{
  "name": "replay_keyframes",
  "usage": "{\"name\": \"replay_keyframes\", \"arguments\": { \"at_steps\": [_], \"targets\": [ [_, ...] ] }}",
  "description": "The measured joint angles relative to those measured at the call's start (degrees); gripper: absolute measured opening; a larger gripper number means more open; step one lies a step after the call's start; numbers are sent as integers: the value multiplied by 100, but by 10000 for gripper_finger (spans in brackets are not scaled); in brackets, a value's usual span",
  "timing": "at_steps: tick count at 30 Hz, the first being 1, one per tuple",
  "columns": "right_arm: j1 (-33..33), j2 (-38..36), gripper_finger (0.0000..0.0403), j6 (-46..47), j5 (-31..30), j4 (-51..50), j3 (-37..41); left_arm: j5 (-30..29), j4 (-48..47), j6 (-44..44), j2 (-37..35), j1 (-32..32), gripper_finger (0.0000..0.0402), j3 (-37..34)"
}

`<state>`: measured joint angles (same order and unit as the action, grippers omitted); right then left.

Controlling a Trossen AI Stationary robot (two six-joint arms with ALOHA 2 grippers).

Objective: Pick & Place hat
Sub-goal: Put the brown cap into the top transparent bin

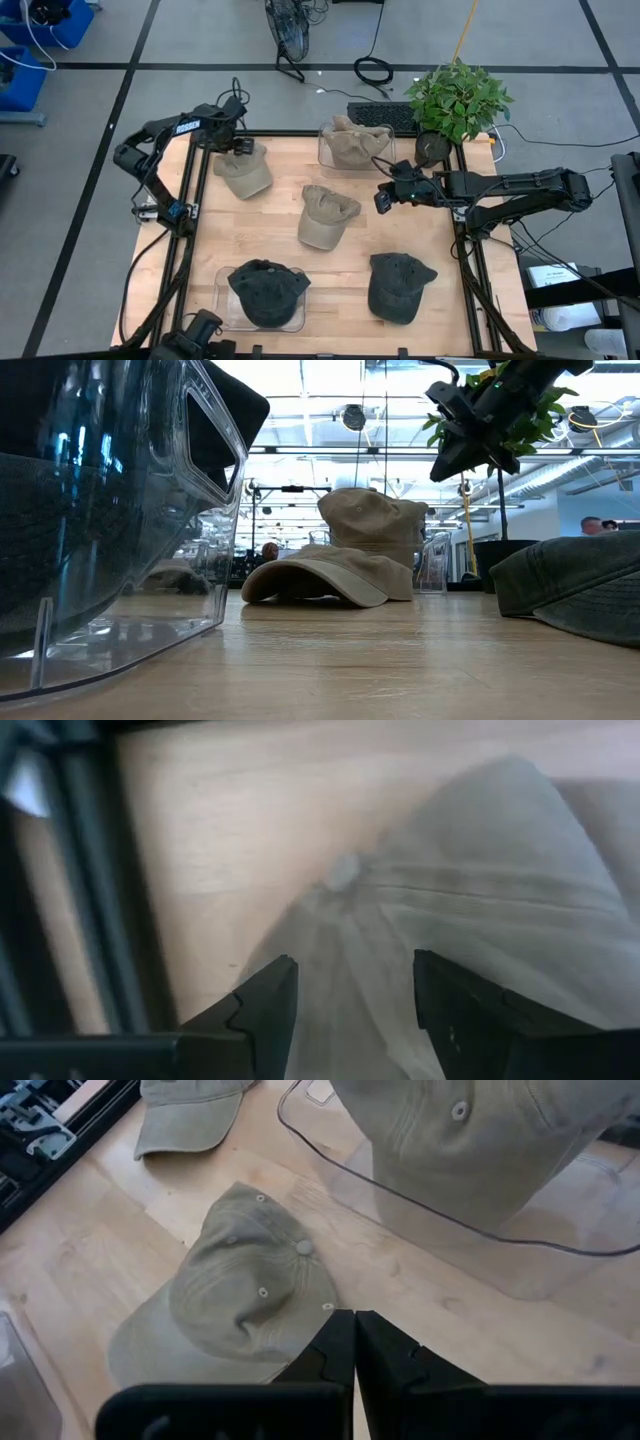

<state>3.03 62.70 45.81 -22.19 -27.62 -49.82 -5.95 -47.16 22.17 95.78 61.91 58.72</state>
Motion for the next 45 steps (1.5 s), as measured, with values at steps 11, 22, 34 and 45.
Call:
{"name": "replay_keyframes", "arguments": {
  "at_steps": [11,22,34,45],
  "targets": [
    [-13,0,0,-331,303,9,0,-656,65,246,271,-286,173,11],
    [-13,0,0,-512,306,68,0,647,331,685,340,-515,161,-37],
    [-13,0,0,-646,305,87,0,377,548,-209,191,-879,159,-37],
    [-2,0,0,-610,295,115,0,363,404,-1877,191,-881,159,-37]
  ]
}}
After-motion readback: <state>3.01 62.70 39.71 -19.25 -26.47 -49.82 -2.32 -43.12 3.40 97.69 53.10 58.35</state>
